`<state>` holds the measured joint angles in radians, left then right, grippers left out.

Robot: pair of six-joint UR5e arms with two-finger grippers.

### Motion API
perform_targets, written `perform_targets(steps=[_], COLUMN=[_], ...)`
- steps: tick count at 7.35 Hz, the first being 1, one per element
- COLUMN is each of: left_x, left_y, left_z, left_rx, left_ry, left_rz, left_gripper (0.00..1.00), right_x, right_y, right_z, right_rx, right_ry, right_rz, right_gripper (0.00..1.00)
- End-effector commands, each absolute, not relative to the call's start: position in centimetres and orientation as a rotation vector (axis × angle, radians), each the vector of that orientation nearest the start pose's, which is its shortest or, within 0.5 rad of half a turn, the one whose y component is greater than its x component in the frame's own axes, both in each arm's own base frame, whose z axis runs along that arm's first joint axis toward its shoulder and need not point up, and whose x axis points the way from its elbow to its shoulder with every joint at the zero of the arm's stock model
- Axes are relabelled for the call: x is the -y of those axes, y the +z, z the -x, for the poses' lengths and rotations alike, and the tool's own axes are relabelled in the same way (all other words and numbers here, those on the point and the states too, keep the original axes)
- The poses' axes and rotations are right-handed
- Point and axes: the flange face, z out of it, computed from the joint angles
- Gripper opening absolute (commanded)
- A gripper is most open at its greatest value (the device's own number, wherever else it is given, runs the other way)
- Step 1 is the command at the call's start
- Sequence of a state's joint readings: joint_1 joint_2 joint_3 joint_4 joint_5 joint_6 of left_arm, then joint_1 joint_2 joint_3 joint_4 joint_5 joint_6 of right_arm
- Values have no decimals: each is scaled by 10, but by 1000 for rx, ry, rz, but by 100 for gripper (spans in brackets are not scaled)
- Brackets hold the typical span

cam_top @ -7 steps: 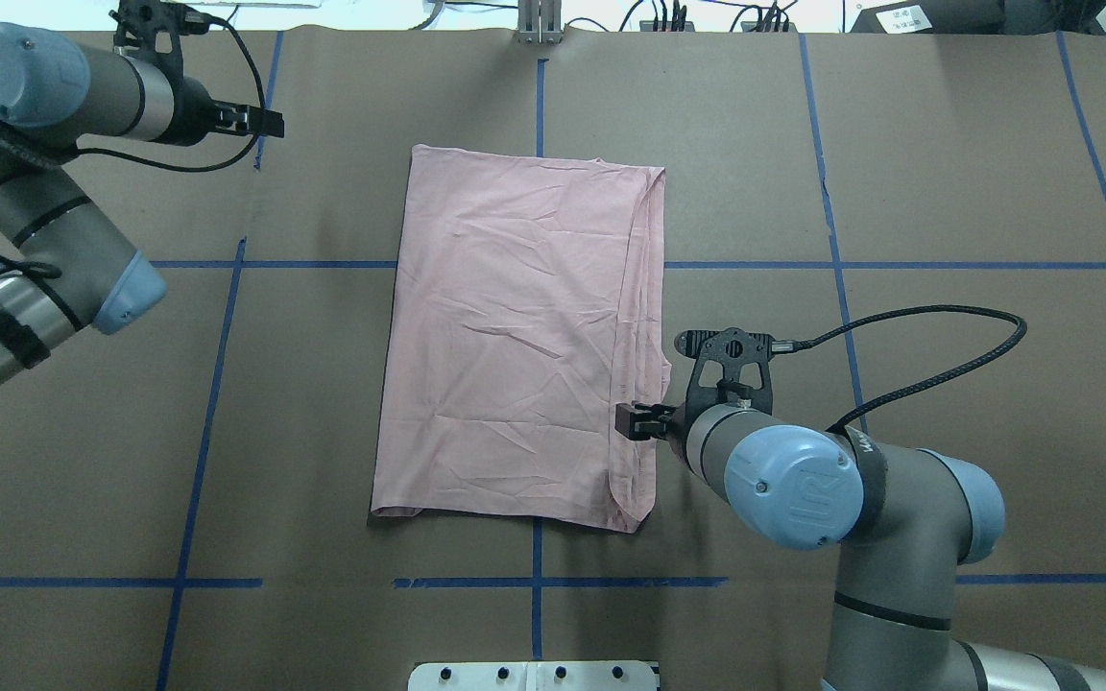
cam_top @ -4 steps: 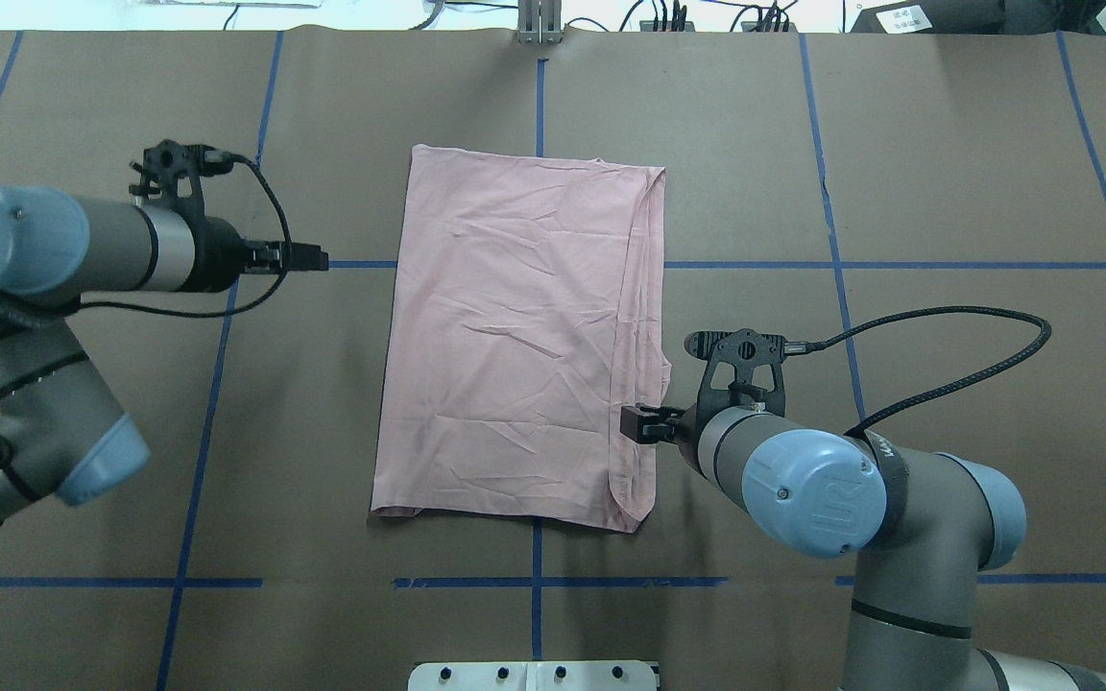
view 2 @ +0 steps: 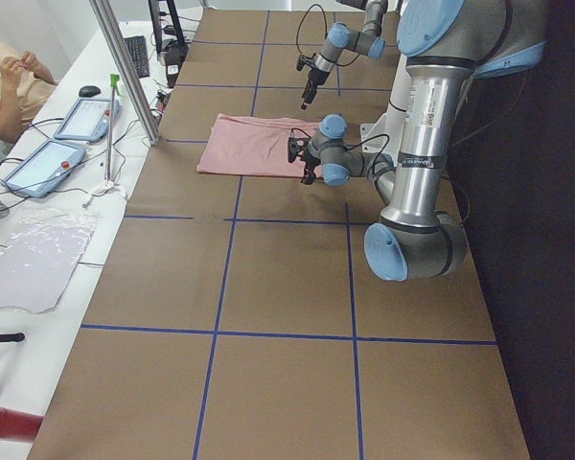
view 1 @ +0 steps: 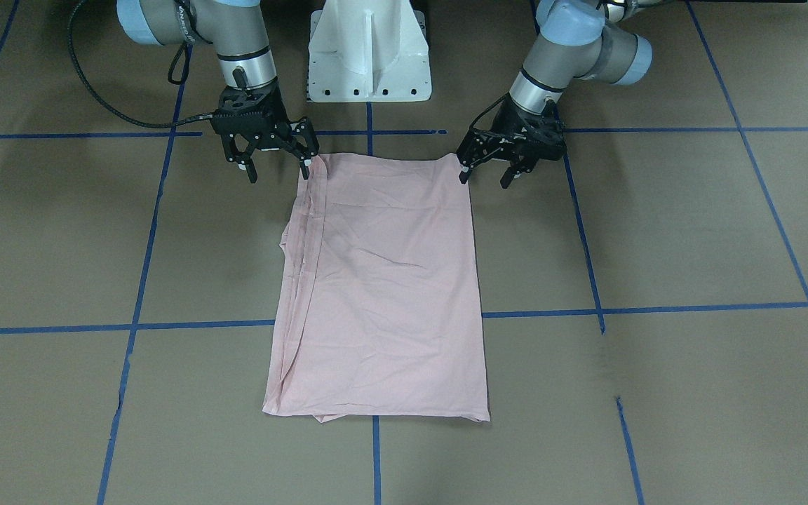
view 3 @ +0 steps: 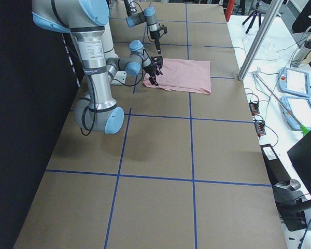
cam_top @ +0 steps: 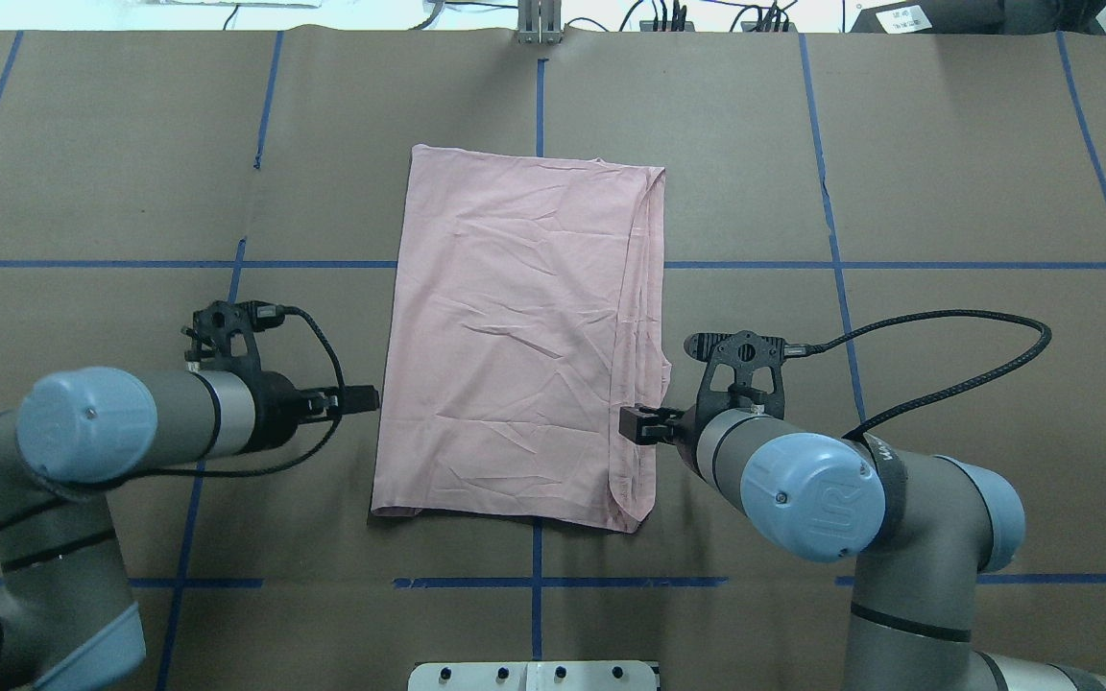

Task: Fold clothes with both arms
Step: 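Lower the left gripper to the shirt corner nearest the robot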

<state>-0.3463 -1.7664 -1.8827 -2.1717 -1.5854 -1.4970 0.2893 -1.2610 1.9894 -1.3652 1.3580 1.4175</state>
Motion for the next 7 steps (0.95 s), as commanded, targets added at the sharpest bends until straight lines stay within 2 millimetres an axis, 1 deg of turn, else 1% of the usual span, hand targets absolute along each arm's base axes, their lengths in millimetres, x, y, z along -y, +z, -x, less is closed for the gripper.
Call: perform_targets(steps=[1, 2, 6, 7], left_x=[291, 286, 272, 268], left_y=[340, 341, 339, 333], left_z=[-503, -507, -515, -518], left_rx=[-1025, -1020, -1026, -1037], left_ry=[-236, -227, -197, -189], left_rz=[-182, -176, -163, -160], left_gripper=[61, 56, 57, 54], right_x=[307, 307, 307, 306], right_y=[284, 285, 286, 285], right_z=[494, 494, 494, 495], right_rx=[865, 864, 862, 864], right_ry=[224, 224, 224, 223], right_rz=[-396, -395, -395, -395], right_gripper=[100, 100, 100, 100])
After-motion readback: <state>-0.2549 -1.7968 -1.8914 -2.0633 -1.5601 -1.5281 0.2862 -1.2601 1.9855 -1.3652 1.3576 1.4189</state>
